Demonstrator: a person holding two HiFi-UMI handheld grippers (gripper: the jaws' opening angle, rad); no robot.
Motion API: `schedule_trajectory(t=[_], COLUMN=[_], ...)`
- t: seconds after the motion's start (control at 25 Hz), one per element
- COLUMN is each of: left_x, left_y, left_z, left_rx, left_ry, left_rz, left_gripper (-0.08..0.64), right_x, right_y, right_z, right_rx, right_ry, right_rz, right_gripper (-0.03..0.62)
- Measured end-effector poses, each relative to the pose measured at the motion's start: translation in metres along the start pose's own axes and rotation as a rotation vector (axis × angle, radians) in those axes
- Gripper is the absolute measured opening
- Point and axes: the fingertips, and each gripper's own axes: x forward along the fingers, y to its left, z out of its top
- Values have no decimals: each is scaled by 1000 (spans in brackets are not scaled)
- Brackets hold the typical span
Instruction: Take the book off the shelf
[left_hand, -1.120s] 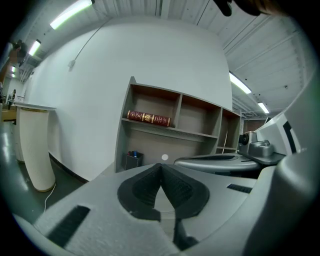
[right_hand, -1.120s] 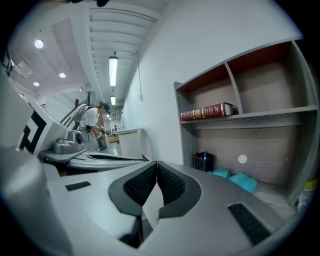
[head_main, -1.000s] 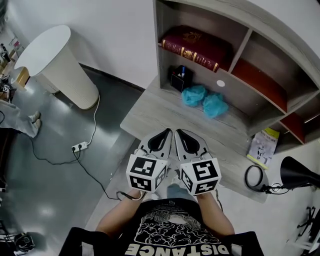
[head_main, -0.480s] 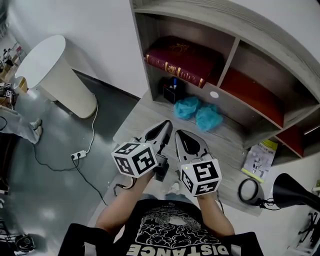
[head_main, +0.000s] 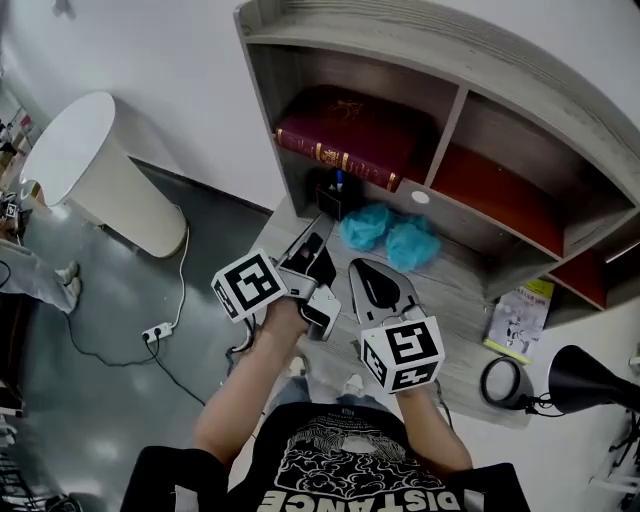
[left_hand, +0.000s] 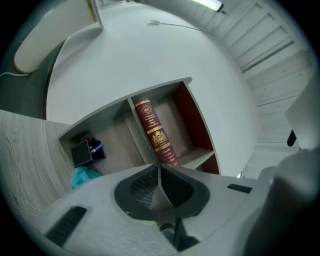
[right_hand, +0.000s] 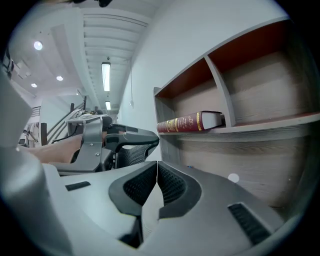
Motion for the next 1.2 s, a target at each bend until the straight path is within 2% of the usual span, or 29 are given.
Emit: schedule_trajectory(t=[0.24, 0.68, 1.0, 1.2], left_x=[20, 57, 76, 77], left_y=[8, 20, 23, 20], left_z=[26, 63, 80, 91], left_rx=[-70, -327, -370, -399], left_ry=[18, 108, 181, 234], left_rz=[-57, -163, -182, -190], left_gripper=[20, 246, 301, 302], right_x=[15, 45, 63, 70], right_y=[-3, -4, 1, 15], right_z=[9, 15, 18, 17], right_rx=[5, 10, 21, 17], right_ry=[-11, -10, -8, -7], right_rz=[-81, -222, -289, -329], right_gripper=[17, 17, 17, 17])
